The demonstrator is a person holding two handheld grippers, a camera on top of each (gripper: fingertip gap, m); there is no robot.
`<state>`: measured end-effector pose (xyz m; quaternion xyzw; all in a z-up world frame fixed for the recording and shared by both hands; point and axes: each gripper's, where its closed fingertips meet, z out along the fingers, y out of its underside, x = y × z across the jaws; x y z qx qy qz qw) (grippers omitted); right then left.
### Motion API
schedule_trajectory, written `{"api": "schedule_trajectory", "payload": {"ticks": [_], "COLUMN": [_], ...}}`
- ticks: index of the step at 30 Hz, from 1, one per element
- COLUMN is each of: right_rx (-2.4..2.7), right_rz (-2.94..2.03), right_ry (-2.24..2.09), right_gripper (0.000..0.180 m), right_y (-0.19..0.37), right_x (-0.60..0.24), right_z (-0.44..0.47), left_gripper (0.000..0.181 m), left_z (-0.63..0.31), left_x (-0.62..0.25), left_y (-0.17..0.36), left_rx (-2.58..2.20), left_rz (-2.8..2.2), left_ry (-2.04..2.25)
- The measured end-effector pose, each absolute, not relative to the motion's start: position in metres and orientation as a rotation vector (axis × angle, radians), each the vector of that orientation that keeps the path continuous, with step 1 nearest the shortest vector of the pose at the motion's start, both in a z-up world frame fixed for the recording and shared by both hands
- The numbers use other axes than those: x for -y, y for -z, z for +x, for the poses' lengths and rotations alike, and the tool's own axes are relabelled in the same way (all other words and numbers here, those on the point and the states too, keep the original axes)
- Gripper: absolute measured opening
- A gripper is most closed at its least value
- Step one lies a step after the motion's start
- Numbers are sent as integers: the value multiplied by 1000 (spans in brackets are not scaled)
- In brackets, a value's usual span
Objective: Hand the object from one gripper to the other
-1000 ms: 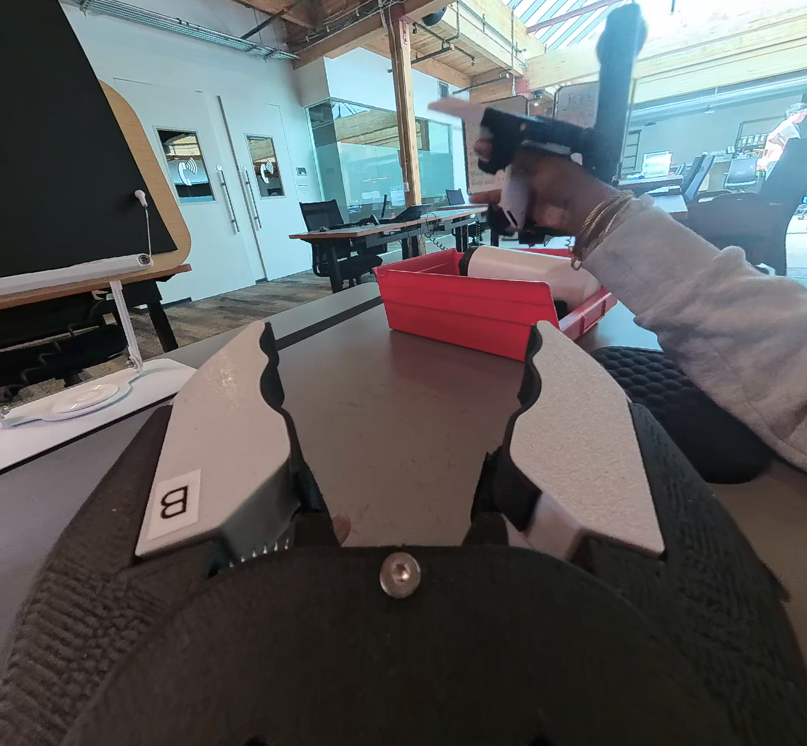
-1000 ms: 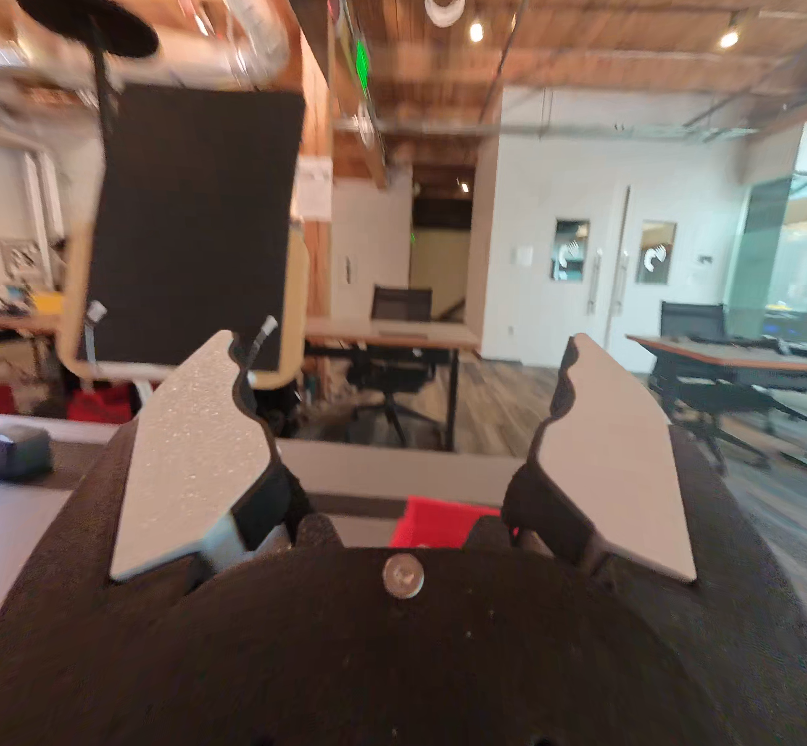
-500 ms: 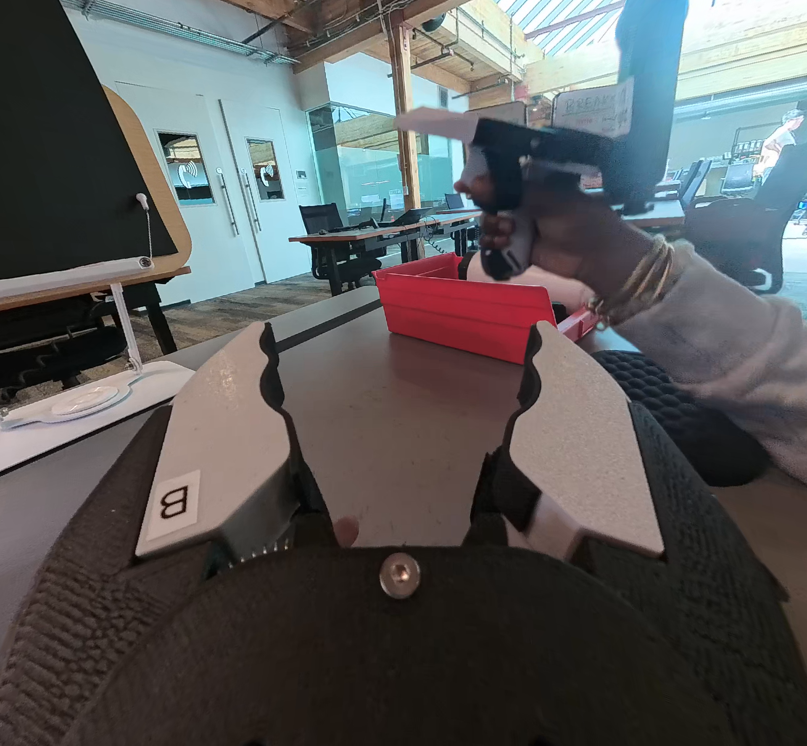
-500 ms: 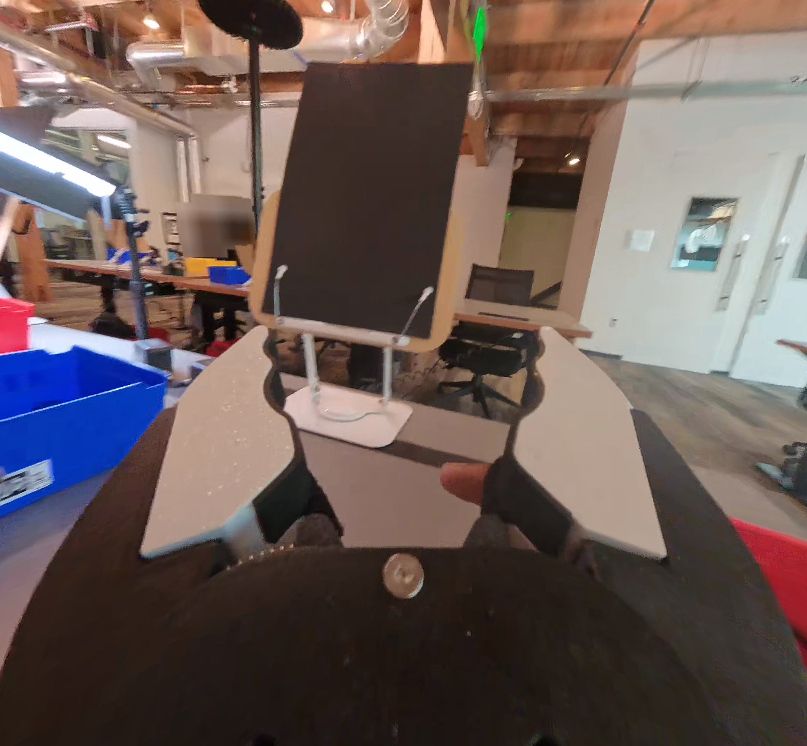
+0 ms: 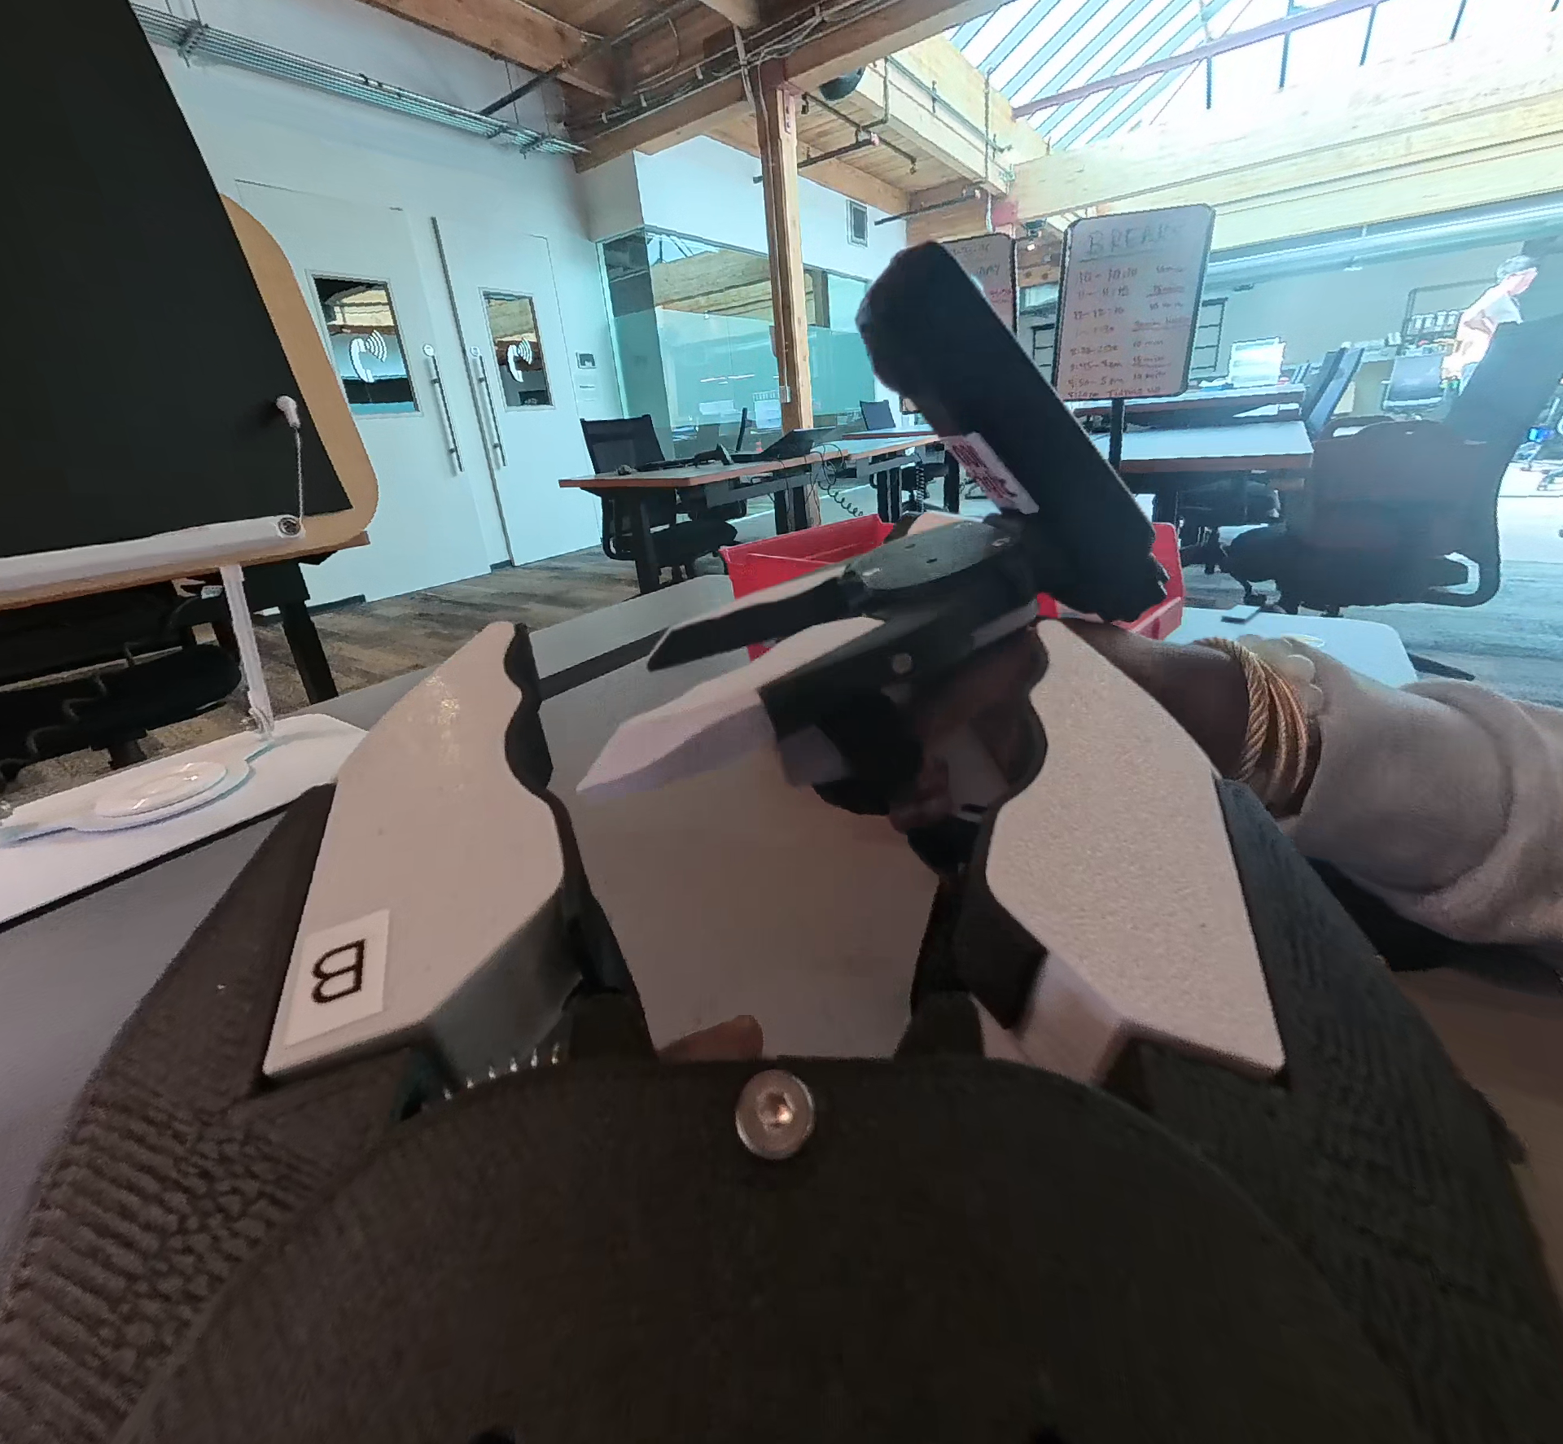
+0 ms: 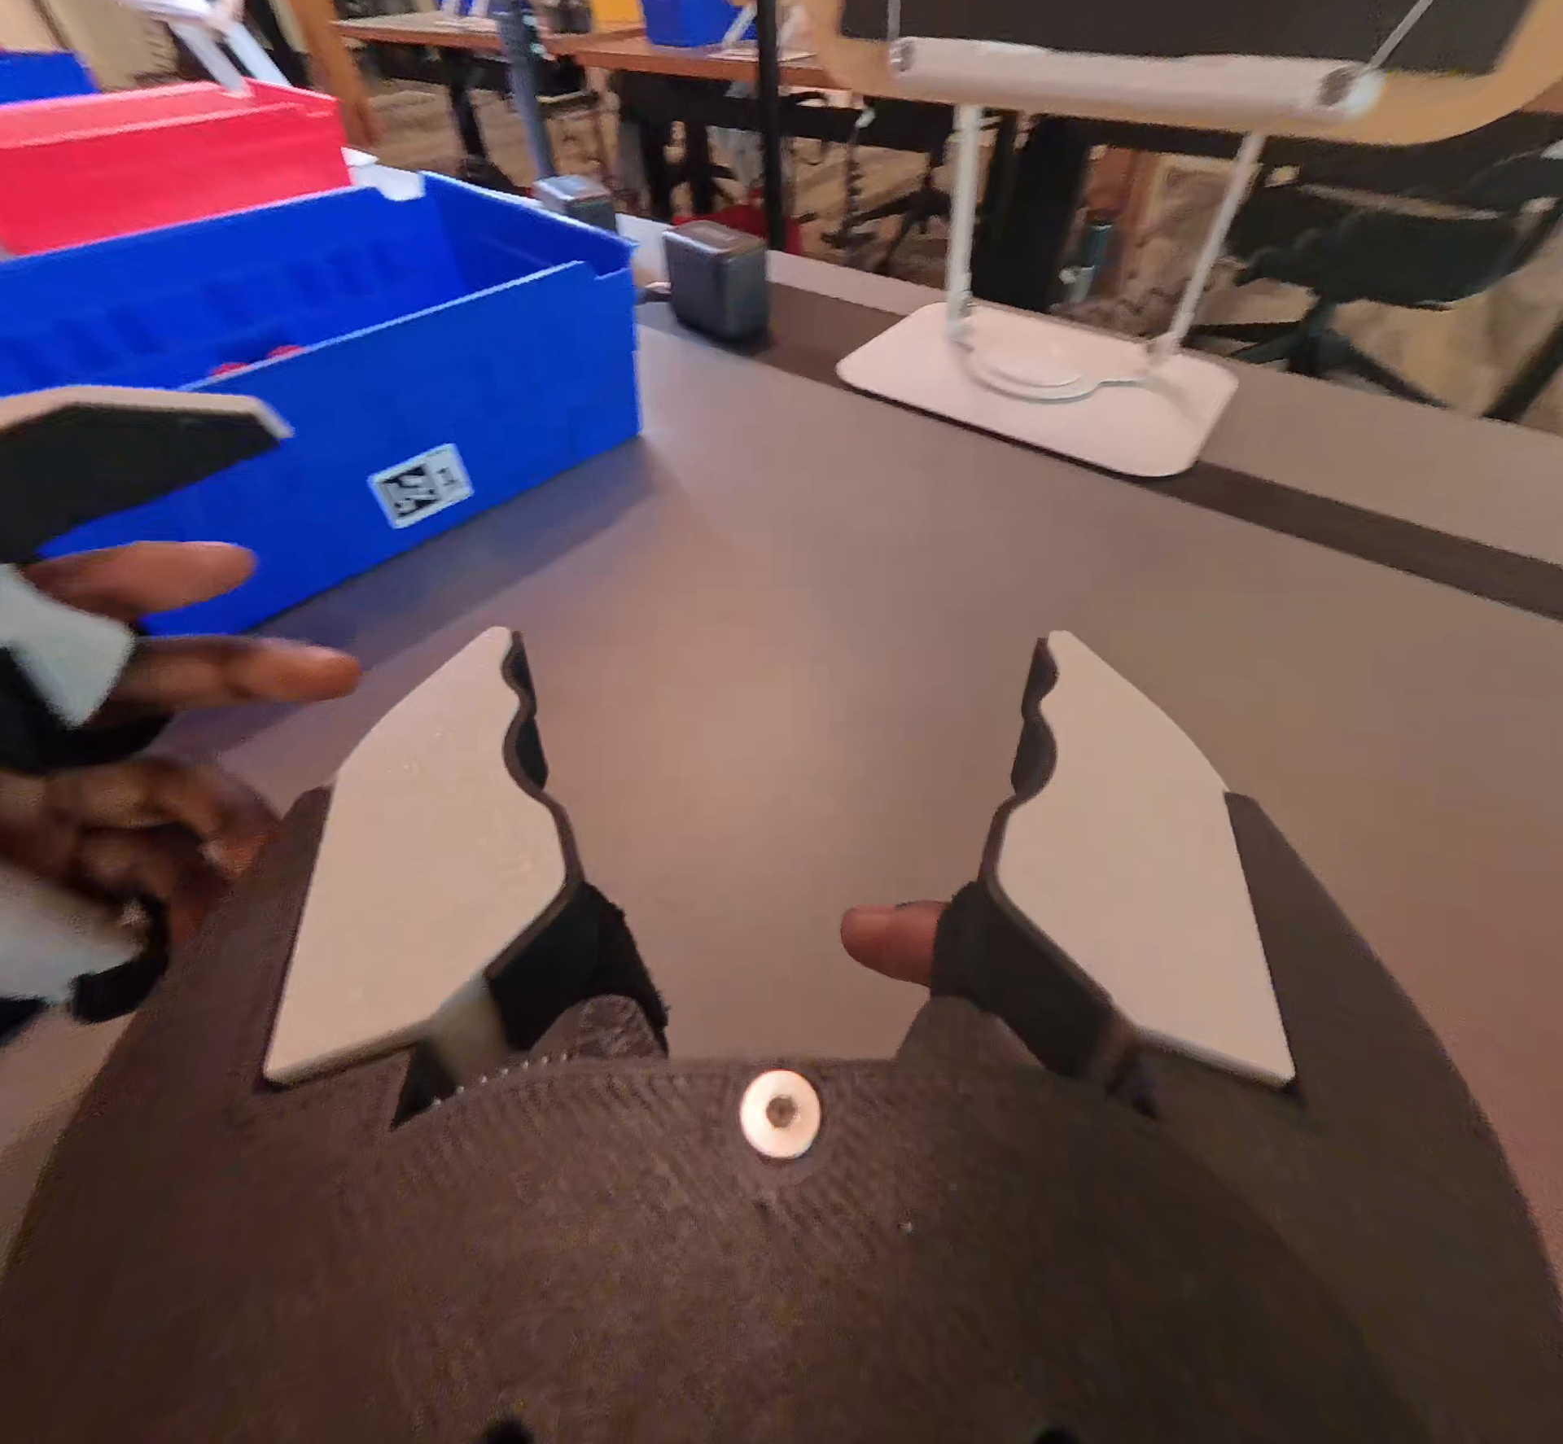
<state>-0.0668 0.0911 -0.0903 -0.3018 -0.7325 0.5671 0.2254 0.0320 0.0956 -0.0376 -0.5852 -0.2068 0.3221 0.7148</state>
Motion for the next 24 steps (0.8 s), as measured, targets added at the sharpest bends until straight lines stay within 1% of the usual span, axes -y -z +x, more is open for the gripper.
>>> {"api": "schedule_trajectory", "payload": {"ticks": [3,8,9,12,15,16,17,20,24], "right_rx": [2067,2028,2014,1923,1891,1886,1876,1821,1772], "right_rz": [-817,-875,-878,-865,-855,-883,-896,-816,-806], "right_ry": [-1670,-1643,-1652,-1733,-1854,-1879,-1915,-2122,-2226], "right_gripper": [119,125,125,117,116,108,95,69,49], "right_y": [91,94,92,77,66,65,62,46,35], "right_x": [-81,-89,-90,-98,-103,-106,-109,-117,-128], "right_z": [-55,-65,-66,-68,-64,-64,-64,-54,-52], "left_gripper": [106,105,104,100,92,89,86,74,70], "left_z": [30,28,28,31,33,34,35,41,51], "left_x": [-95,-93,-93,-95,-99,-101,-104,-114,-123], "left_y": [39,40,40,39,43,45,48,61,79], "left_rx": [472,491,491,481,463,460,459,471,467], "left_rz": [-1295,-1295,-1296,-1297,-1330,-1349,-1373,-1473,-1636], "left_ry": [-705,-696,-697,-688,-678,-665,-649,-559,-447]}}
